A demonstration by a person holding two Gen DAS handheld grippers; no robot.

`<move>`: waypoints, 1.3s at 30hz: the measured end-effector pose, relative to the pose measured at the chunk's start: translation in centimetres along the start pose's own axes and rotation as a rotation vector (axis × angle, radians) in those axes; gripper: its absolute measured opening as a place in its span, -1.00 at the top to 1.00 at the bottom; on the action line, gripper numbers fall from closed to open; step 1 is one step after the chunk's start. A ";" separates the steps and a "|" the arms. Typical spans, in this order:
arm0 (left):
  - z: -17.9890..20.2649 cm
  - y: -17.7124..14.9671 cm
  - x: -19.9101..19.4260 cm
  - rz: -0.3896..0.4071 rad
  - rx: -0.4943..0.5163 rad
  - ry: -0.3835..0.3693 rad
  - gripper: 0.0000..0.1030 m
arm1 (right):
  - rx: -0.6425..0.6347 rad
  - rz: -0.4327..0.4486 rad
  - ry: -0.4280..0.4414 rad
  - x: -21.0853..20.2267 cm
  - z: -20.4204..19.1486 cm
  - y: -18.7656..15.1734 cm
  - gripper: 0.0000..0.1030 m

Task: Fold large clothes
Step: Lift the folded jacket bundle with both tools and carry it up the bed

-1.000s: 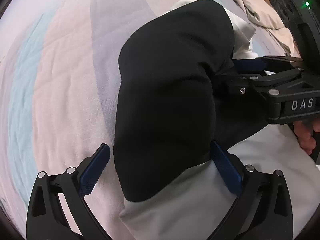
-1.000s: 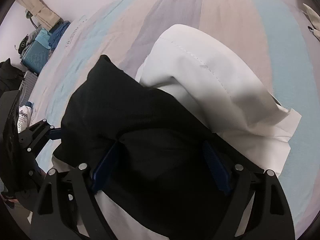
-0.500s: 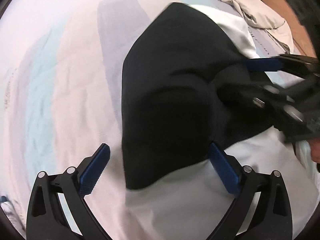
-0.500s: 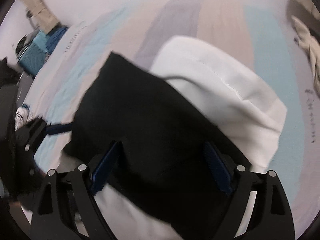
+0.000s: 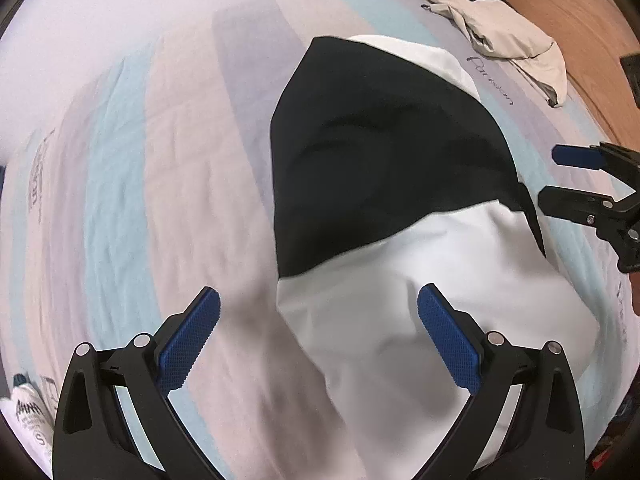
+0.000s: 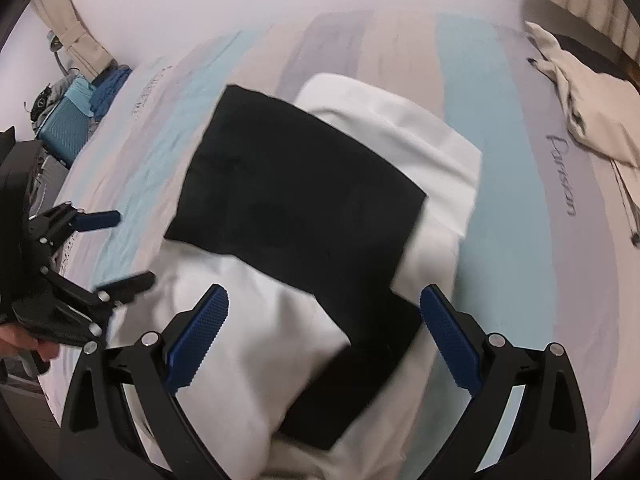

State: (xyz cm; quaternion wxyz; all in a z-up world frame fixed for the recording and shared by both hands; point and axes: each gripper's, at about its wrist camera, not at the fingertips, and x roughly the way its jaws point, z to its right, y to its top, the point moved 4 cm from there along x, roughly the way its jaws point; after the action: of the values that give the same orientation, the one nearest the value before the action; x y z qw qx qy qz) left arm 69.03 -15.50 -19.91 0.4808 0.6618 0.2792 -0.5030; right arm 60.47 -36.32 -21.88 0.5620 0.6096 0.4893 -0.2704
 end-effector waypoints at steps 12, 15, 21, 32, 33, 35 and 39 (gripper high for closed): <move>-3.8 -1.2 5.8 -0.130 -0.226 -0.395 -0.89 | 0.243 -0.193 0.164 6.7 6.6 -3.5 -0.80; -3.9 -1.5 7.8 -0.165 -0.279 -0.475 -0.90 | 0.294 -0.232 0.235 9.3 7.0 -4.3 -0.81; -4.0 -2.3 10.3 -0.227 -0.351 -0.604 -0.90 | 0.356 -0.233 0.318 10.9 7.4 -4.7 -0.88; -1.8 -0.7 10.9 -0.228 -0.336 -0.634 -0.58 | 0.390 -0.246 0.375 11.0 6.7 -3.7 -0.31; -1.9 -0.7 10.7 -0.228 -0.342 -0.642 -0.38 | 0.394 -0.242 0.396 10.7 6.7 -3.7 0.02; -2.2 -0.7 10.1 -0.225 -0.344 -0.665 -0.10 | 0.396 -0.241 0.420 10.0 6.5 -3.6 0.33; -1.2 -0.4 8.9 -0.205 -0.303 -0.647 0.17 | 0.353 -0.234 0.373 9.2 5.4 -3.0 0.54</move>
State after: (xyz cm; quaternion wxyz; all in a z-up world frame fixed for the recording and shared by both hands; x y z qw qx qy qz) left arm 72.20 -15.24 -28.28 0.5835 0.3587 0.2491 -0.6847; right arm 62.44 -39.12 -32.44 0.3122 0.6768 0.5966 -0.2976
